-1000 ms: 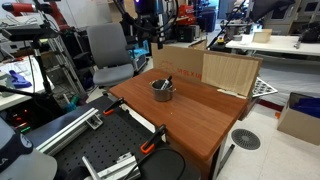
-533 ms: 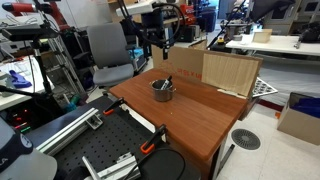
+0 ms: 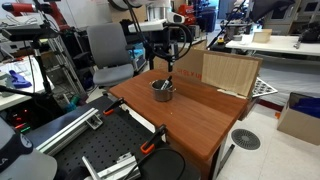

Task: Take the marker out of the pot and put it on the table

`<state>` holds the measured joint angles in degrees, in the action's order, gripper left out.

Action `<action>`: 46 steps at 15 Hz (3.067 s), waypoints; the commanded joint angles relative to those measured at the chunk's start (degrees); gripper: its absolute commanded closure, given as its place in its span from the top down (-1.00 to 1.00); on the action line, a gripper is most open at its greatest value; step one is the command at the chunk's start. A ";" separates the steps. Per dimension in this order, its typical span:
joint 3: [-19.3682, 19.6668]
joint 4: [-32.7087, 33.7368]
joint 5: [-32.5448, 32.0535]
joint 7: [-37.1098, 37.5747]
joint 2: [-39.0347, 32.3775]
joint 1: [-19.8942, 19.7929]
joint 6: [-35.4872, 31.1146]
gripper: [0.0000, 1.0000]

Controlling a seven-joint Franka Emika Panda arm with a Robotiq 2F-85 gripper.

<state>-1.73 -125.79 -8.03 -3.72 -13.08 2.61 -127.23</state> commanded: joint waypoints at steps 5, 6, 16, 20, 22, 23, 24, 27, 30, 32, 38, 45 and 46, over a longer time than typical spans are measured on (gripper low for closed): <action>0.28 8.37 -1.29 1.44 -8.93 0.67 2.38 1.00; 0.38 9.36 -1.49 1.77 -10.00 0.84 2.76 1.00; 0.87 16.93 -2.48 2.99 -17.10 1.39 6.84 0.16; 1.00 18.19 -2.58 2.90 -17.70 1.20 8.08 -0.46; 1.04 18.84 -2.59 2.79 -17.98 1.16 9.05 -0.77; 1.04 19.18 -2.55 2.79 -18.14 1.15 9.49 -0.94; 0.98 19.56 -2.42 2.70 -18.20 1.13 9.63 -0.96; 0.88 19.77 -2.25 2.52 -17.81 1.03 10.02 -0.89; 0.49 19.15 -1.56 1.75 -16.61 0.59 9.33 -0.89; 0.21 18.60 -0.85 1.17 -15.40 0.15 8.47 -0.89; -0.58 18.03 4.92 -3.54 -9.78 -2.59 8.46 -0.89; 0.76 19.55 10.18 -8.75 -6.60 -6.89 13.75 -0.89; 0.99 19.69 10.63 -9.35 -6.57 -7.43 14.45 -0.89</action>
<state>-0.81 -106.69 -0.34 -9.96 -20.06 -3.33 -115.62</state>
